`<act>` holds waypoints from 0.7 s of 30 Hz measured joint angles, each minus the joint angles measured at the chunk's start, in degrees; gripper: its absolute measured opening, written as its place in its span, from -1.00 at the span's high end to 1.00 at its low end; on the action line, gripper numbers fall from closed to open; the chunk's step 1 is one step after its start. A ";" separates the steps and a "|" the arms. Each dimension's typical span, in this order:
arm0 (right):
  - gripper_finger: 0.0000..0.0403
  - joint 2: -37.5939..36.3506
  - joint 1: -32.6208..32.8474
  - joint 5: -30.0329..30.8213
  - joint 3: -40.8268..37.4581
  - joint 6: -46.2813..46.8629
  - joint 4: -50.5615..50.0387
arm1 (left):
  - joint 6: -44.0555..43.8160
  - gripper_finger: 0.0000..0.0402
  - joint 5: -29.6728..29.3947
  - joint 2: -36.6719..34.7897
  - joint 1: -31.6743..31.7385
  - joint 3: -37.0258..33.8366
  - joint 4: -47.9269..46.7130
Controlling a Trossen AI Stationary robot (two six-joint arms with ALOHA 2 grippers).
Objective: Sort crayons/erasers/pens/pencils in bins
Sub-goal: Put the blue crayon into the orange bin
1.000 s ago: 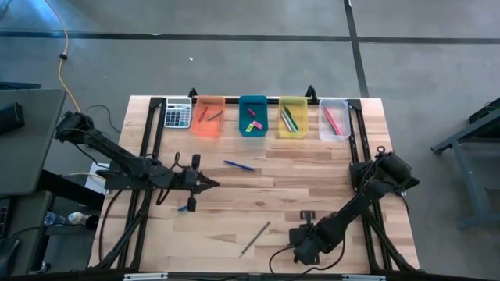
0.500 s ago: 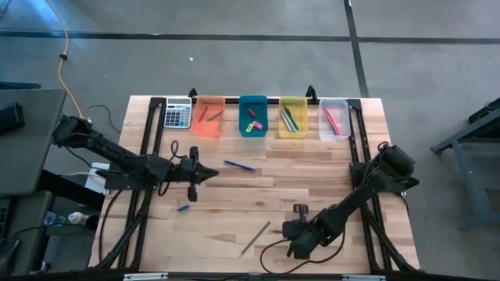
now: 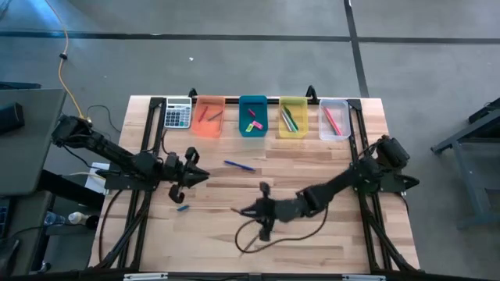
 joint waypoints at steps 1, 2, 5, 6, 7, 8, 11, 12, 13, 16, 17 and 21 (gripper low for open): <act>0.94 0.00 -0.80 0.00 0.00 -1.49 2.93 | 0.58 0.71 -0.14 0.00 -0.60 0.42 0.20; 0.94 0.00 -1.55 0.02 0.00 -2.73 5.52 | 1.24 0.67 -0.33 0.00 -1.22 0.86 0.27; 0.94 -0.06 -3.64 0.02 0.00 -5.37 10.96 | 2.67 0.51 -0.63 0.04 -3.23 2.37 -0.09; 0.94 -0.07 -4.28 0.02 0.00 -5.73 11.84 | 2.76 0.46 -0.71 0.36 -3.86 3.12 -0.26; 0.94 -0.07 -4.90 -0.02 0.00 -5.95 12.44 | 2.82 0.41 -0.85 0.86 -4.43 3.83 -0.39; 0.94 -0.07 -5.51 -0.16 0.00 -6.22 12.86 | 3.36 0.36 -1.34 1.18 -5.09 4.41 -0.65; 0.94 -0.07 -6.80 -1.15 0.00 -6.86 14.58 | 6.11 0.26 -4.63 3.34 -7.33 6.80 -0.66; 0.94 -0.07 -7.06 -1.22 0.00 -7.03 15.38 | 6.98 0.24 -5.96 4.60 -8.00 7.59 -0.89; 0.94 -0.07 -7.25 -1.41 0.00 -7.31 15.98 | 7.78 0.22 -7.14 5.96 -8.59 8.34 -1.22; 0.94 -0.07 -7.48 -1.90 0.00 -7.92 17.58 | 9.58 0.20 -8.85 10.16 -9.86 11.39 -0.85; 0.94 -0.07 -7.48 -2.06 0.00 -8.30 17.85 | 10.10 0.20 -9.44 11.43 -10.10 12.35 -0.85; 0.94 -0.07 -7.48 -2.12 0.00 -8.45 17.75 | 11.60 0.20 -10.37 16.09 -10.65 16.48 -0.84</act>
